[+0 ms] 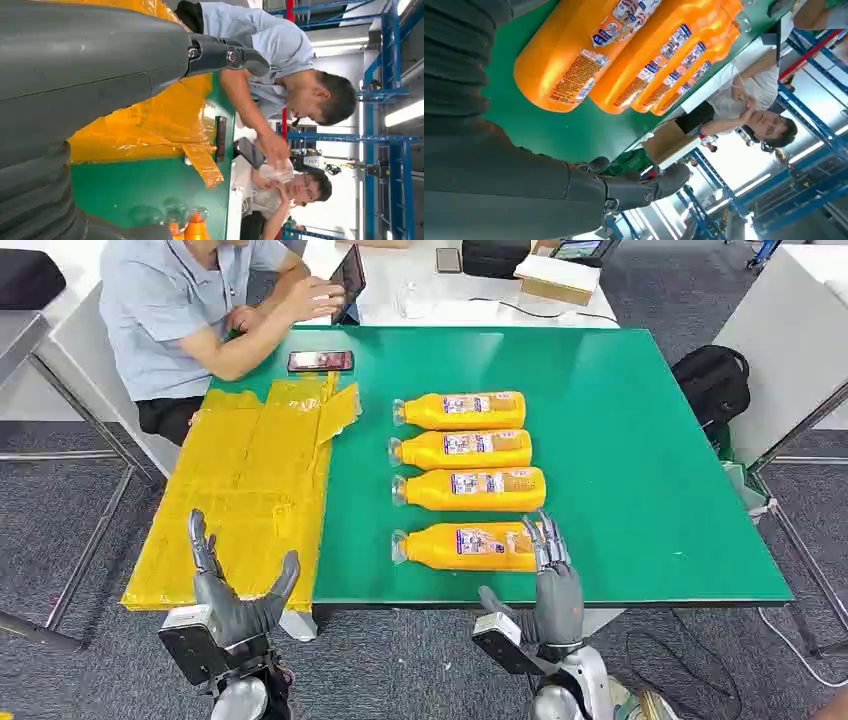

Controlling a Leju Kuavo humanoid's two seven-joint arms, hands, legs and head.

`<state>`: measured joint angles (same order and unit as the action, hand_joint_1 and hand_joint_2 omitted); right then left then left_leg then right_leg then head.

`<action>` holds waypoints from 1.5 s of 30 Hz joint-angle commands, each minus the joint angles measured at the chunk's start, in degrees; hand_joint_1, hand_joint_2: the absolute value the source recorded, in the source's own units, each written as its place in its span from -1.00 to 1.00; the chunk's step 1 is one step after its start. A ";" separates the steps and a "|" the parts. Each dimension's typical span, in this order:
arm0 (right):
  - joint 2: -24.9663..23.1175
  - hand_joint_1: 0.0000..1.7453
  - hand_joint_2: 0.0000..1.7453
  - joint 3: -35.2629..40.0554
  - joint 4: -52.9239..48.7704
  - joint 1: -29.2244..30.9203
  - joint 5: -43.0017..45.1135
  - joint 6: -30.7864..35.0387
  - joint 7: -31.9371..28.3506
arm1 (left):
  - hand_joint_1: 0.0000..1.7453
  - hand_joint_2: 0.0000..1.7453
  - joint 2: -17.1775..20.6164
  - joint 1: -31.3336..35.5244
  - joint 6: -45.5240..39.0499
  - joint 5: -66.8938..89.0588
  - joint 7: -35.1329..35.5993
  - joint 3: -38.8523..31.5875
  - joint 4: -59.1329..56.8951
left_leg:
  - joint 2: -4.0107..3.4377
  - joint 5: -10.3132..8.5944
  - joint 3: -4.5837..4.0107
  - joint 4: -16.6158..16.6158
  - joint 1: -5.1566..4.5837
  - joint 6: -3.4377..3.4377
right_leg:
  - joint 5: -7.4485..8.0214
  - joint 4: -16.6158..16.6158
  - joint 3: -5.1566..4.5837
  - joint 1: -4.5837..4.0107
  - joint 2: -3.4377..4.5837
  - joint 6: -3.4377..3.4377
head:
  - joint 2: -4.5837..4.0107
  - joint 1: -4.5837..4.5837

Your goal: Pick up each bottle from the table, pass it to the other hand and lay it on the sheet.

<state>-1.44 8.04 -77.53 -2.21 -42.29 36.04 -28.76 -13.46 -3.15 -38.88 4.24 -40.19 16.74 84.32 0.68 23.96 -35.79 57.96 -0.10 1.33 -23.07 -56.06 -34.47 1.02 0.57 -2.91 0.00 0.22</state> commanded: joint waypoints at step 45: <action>10.63 -1.00 1.00 3.08 27.88 17.55 -15.84 -17.13 14.57 | -1.00 1.00 0.39 1.43 4.99 -1.08 0.19 -1.86 -3.40 | -0.09 0.13 0.38 -0.05 0.04 -0.10 | -0.09 0.08 0.40 -0.07 0.00 0.16 | 0.00 0.00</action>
<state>7.80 7.85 -57.74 11.62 -56.85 21.85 -15.50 -13.46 -3.45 -34.75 3.41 -40.19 16.26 84.24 0.71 23.94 -35.80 57.96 -0.12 1.34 -23.05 -56.06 -34.46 1.03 0.56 -2.92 0.00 0.22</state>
